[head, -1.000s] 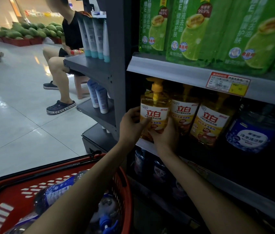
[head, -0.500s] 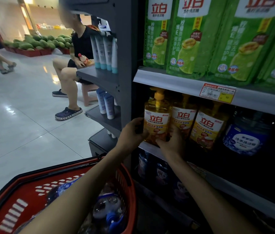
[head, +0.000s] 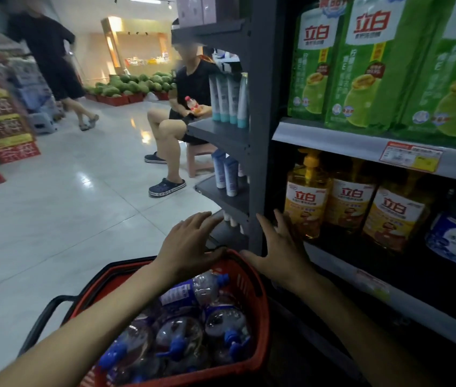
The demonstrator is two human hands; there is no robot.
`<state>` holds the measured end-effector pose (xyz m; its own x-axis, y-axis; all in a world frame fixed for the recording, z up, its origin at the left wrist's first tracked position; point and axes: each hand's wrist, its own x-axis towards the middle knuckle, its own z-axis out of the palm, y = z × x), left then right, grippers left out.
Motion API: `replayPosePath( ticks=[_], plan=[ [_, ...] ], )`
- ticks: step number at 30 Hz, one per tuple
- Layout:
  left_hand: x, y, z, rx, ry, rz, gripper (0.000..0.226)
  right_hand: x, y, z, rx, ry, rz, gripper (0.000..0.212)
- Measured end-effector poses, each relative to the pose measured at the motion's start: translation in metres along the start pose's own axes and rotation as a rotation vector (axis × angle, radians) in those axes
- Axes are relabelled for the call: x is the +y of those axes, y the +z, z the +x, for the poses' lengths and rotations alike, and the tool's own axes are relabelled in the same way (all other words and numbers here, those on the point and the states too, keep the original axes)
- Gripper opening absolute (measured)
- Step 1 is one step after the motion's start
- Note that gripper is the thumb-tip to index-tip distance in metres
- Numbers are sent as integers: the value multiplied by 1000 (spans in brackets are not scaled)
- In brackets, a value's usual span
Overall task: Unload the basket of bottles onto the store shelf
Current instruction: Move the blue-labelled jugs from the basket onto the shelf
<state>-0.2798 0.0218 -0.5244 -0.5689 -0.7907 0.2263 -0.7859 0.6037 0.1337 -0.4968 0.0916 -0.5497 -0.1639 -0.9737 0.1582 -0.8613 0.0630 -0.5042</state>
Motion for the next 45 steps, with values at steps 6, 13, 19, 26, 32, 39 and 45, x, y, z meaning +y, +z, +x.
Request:
replayPosePath(
  ticks=[6, 13, 19, 26, 32, 39, 45],
  plan=[
    [-83, 19, -85, -76, -217, 108, 82, -8, 44, -5, -236, -123, -194, 103],
    [-151, 86, -167, -274, -556, 232, 94, 21, 108, -6, -415, -163, -344, 91],
    [-164, 117, -203, -401, -656, 247, 82, 63, 140, -25, -458, -271, -479, 69],
    [-166, 132, -207, -387, -607, 235, 91, 66, 139, -29, -524, -260, -549, 76],
    [-158, 126, -199, -421, -537, 225, 93, 67, 131, -63, -549, -196, -671, 76],
    [-149, 134, -188, -442, -360, 254, 110, 69, 112, -132, -567, -88, -795, 86],
    [-130, 140, -177, -433, -236, 206, 111, 86, 102, -179, -533, 16, -713, 86]
  ],
)
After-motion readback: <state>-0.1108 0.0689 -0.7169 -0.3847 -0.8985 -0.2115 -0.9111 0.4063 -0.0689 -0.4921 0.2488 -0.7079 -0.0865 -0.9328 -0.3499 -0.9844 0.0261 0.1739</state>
